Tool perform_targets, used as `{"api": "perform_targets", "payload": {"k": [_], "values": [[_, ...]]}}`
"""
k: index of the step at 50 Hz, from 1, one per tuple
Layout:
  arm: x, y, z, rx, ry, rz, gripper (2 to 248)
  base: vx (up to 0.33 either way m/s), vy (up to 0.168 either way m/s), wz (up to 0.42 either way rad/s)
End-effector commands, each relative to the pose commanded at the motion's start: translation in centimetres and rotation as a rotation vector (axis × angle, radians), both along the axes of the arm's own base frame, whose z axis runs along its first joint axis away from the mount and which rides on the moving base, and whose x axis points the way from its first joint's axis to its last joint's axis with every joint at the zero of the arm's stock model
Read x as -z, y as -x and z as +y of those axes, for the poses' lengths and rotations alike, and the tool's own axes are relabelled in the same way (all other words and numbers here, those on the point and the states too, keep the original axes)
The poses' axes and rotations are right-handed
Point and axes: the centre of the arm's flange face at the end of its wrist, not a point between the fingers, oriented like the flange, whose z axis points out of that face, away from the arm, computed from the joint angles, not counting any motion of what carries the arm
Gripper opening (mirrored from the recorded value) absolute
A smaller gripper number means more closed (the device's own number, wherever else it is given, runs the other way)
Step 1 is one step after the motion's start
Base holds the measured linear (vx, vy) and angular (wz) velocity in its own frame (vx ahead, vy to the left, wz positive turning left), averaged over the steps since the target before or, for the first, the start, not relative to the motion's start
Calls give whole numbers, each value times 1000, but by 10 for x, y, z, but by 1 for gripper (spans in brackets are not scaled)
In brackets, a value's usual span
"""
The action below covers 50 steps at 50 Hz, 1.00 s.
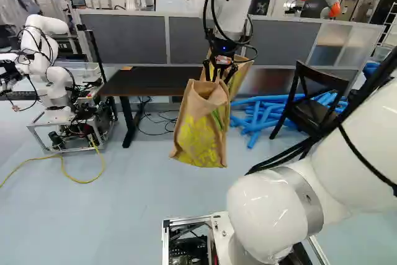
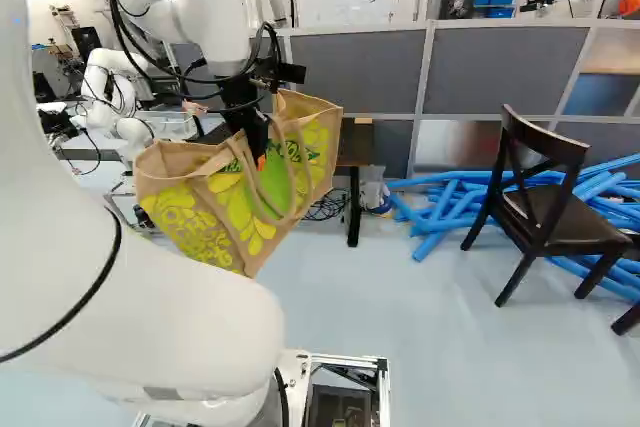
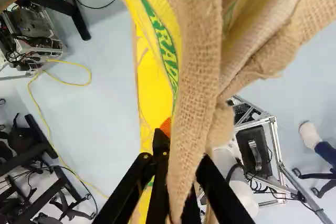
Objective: Pick up the bag on the ground and place it on the table
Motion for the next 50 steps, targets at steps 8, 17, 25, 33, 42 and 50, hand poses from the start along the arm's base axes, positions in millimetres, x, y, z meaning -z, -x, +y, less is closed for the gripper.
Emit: {"api": "perform_targets", "payload": {"k": [8,17,25,33,42,50], "values": [[0,0,0,0,0,0,21,62,0,4],[0,0,0,0,0,0,21,78,4,-1],[0,0,0,0,0,0,21,122,4,-3],[0,0,0,0,0,0,21,149,3,-5],[0,0,0,0,0,0,21,158,7,-2],[0,0,0,0,0,0,21,156,4,-7]]}}
